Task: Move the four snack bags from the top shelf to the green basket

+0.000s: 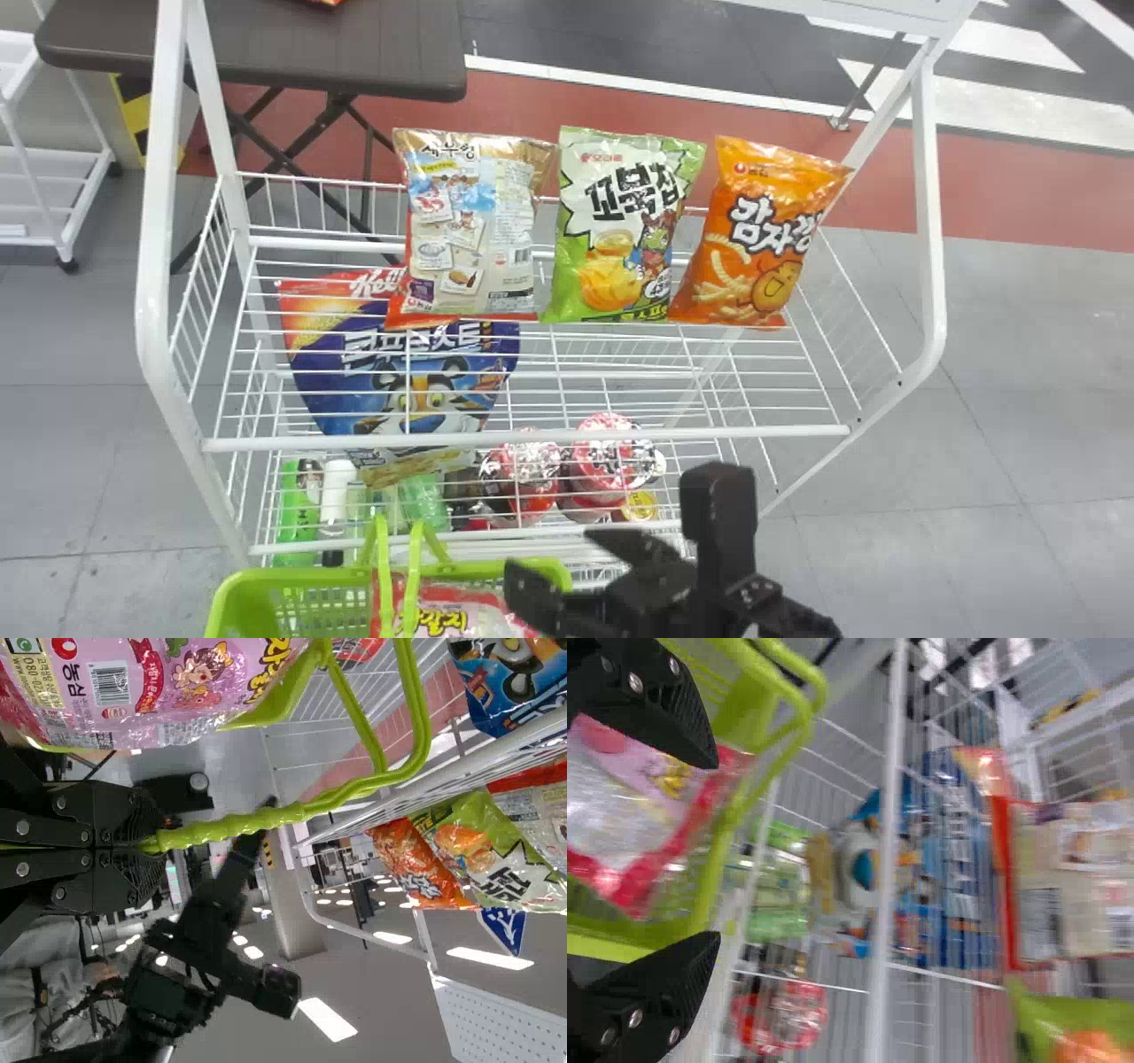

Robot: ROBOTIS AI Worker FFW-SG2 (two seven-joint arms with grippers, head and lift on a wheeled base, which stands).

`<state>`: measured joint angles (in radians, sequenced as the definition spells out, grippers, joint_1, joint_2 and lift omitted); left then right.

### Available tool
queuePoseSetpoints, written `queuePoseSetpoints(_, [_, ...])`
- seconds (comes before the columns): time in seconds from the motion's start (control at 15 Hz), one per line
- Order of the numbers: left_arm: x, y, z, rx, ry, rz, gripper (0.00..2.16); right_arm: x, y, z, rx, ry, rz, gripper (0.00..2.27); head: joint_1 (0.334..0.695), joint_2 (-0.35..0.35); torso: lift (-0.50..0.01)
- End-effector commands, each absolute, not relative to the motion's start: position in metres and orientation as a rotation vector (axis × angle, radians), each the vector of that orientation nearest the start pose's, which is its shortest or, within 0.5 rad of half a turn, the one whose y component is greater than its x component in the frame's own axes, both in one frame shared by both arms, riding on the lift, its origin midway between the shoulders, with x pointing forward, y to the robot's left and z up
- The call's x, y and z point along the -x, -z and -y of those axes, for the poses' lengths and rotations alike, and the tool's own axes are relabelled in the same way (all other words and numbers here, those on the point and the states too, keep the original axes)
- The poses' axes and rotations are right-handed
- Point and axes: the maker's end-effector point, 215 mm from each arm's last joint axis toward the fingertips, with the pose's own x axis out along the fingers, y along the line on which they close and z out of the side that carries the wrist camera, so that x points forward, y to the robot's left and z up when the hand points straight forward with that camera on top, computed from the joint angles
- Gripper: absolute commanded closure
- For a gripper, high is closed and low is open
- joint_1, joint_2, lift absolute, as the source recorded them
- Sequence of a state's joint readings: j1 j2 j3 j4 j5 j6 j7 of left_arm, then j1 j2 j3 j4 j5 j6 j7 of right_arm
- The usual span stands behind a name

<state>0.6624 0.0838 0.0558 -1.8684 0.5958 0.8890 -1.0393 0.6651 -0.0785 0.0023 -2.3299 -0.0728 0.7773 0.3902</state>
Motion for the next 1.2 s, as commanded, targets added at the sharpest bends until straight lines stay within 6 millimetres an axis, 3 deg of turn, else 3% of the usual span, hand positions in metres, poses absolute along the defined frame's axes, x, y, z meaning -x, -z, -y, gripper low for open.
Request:
queuePoseSetpoints(0.0, [-0.176, 0.477, -0.033, 1.113, 0.988, -0.837, 1.66, -0.368, 0.409, 0.146, -0.12, -0.396, -0.474, 0.06, 0.695, -0.269, 0.0])
queuePoseSetpoints(0.13, [-0.176, 0.477, -0.034, 1.111, 0.989, -0.838, 1.66, -0.414, 0.396, 0.144, -0.115, -0.367, -0.384, 0.06, 0.695, -0.26, 0.0])
queuePoseSetpoints(0.33, [-0.177, 0.48, -0.032, 1.113, 0.992, -0.843, 1.66, -0.489, 0.4, 0.129, -0.074, -0.33, -0.314, 0.07, 0.695, -0.225, 0.0])
queuePoseSetpoints(0.53, [-0.176, 0.482, -0.033, 1.117, 0.99, -0.849, 1.66, -0.537, 0.405, 0.112, -0.101, -0.347, -0.31, 0.07, 0.695, -0.164, 0.0])
queuePoseSetpoints(0.8, [-0.178, 0.485, -0.038, 1.107, 0.986, -0.852, 1.66, -0.581, 0.39, 0.092, -0.111, -0.399, -0.278, 0.07, 0.695, -0.116, 0.0])
queuePoseSetpoints(0.87, [-0.178, 0.485, -0.038, 1.108, 0.985, -0.853, 1.66, -0.587, 0.39, 0.084, -0.122, -0.445, -0.29, 0.22, 0.695, -0.095, 0.0])
queuePoseSetpoints(1.07, [-0.179, 0.485, -0.038, 1.108, 0.987, -0.851, 1.66, -0.575, 0.402, 0.065, -0.13, -0.536, -0.371, 1.99, 0.695, -0.063, 0.0])
queuePoseSetpoints(1.13, [-0.18, 0.485, -0.038, 1.108, 0.989, -0.85, 1.66, -0.569, 0.403, 0.06, -0.136, -0.562, -0.379, 2.06, 0.695, -0.048, 0.0])
